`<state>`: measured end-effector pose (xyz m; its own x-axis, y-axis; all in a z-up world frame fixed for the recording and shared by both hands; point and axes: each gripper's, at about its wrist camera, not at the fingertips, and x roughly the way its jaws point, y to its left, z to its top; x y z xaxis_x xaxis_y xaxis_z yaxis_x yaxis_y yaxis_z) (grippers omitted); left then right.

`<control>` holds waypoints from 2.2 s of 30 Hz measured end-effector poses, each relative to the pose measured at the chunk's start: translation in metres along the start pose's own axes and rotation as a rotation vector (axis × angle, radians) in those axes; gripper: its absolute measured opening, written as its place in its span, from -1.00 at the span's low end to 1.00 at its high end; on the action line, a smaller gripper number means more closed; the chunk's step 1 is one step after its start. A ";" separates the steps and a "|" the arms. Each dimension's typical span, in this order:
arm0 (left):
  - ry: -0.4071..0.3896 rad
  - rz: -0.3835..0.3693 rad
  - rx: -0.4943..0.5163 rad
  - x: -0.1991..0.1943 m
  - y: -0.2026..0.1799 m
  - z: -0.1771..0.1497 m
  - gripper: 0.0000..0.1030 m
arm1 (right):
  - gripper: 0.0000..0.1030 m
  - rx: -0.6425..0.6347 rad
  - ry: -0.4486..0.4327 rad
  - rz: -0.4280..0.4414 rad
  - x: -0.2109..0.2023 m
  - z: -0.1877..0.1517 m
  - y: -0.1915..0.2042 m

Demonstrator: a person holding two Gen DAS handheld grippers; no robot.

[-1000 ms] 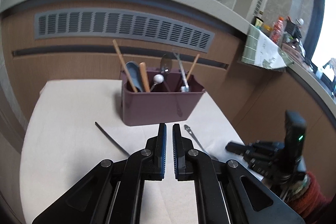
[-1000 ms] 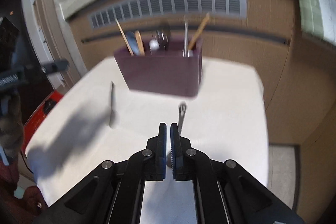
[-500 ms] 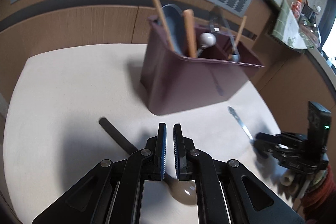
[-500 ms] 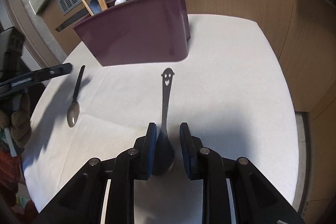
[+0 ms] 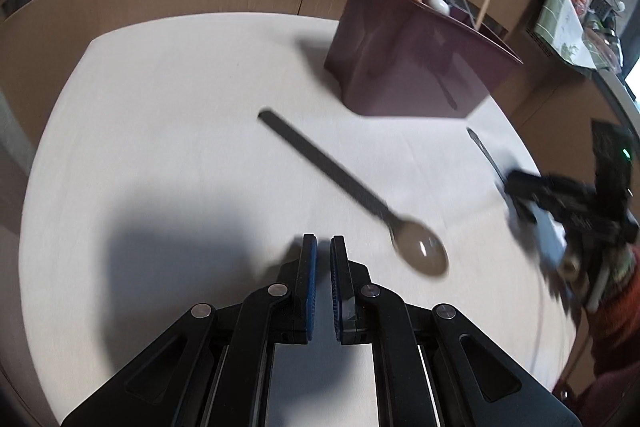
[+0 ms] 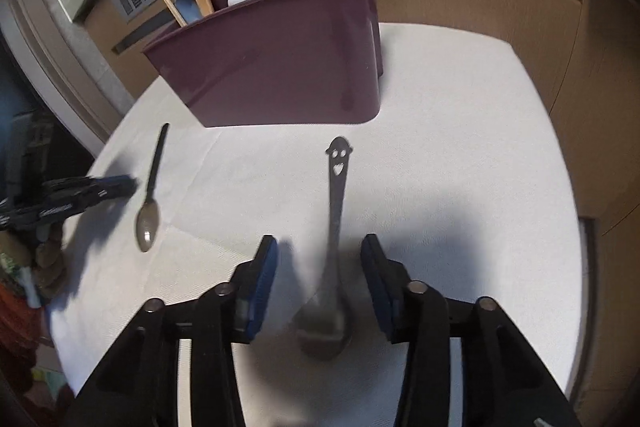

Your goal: Organize utensils

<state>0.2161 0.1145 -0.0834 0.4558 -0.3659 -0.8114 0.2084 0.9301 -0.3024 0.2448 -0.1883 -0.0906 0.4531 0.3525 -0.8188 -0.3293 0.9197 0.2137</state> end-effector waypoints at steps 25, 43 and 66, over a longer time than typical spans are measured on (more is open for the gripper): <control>-0.072 0.173 -0.263 0.058 -0.037 0.075 -0.68 | -0.34 -0.109 -0.031 -0.122 0.012 0.008 0.014; -0.022 0.228 0.066 0.036 -0.062 0.029 -0.58 | -0.87 -0.095 -0.106 -0.092 -0.029 -0.007 0.003; -0.244 0.174 0.031 -0.006 -0.101 0.036 -0.76 | -0.96 -0.079 -0.313 -0.098 -0.077 -0.012 0.017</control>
<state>0.2237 0.0220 -0.0294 0.6804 -0.2013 -0.7047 0.1333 0.9795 -0.1511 0.1944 -0.2017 -0.0305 0.7143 0.3100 -0.6274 -0.3290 0.9400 0.0900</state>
